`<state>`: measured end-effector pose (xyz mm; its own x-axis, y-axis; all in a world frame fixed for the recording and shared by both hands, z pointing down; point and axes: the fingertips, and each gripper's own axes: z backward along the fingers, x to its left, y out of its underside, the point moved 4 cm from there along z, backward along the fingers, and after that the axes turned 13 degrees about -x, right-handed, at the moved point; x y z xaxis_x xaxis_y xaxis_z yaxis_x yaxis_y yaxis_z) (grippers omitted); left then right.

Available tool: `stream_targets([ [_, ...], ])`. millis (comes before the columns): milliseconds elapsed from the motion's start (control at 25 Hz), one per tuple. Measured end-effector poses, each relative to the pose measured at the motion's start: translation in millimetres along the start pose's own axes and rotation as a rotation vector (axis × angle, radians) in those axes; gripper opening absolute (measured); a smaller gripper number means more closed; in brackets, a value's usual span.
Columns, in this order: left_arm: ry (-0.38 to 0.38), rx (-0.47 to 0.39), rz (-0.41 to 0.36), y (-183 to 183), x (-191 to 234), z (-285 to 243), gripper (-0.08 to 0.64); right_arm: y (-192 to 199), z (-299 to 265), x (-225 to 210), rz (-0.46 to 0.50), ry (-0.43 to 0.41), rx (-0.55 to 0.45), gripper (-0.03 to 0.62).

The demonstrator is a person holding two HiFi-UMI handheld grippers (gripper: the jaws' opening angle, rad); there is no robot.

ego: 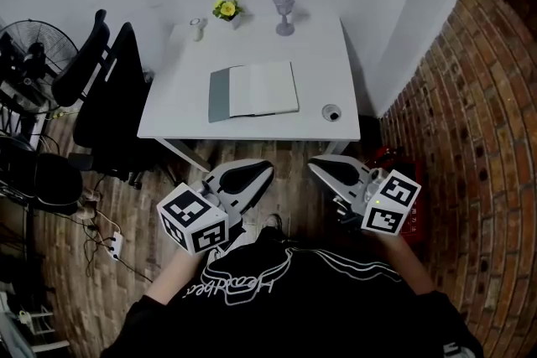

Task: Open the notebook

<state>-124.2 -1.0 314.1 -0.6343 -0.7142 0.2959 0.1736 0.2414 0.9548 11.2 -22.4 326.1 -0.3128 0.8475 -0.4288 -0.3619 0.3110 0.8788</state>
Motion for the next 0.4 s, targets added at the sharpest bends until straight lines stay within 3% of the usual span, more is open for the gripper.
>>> stream_targets([
  [400,-0.017,-0.003,-0.042,-4,-17,7,0.044,-5,8,14,0.02,-0.024,-0.006,-0.002],
])
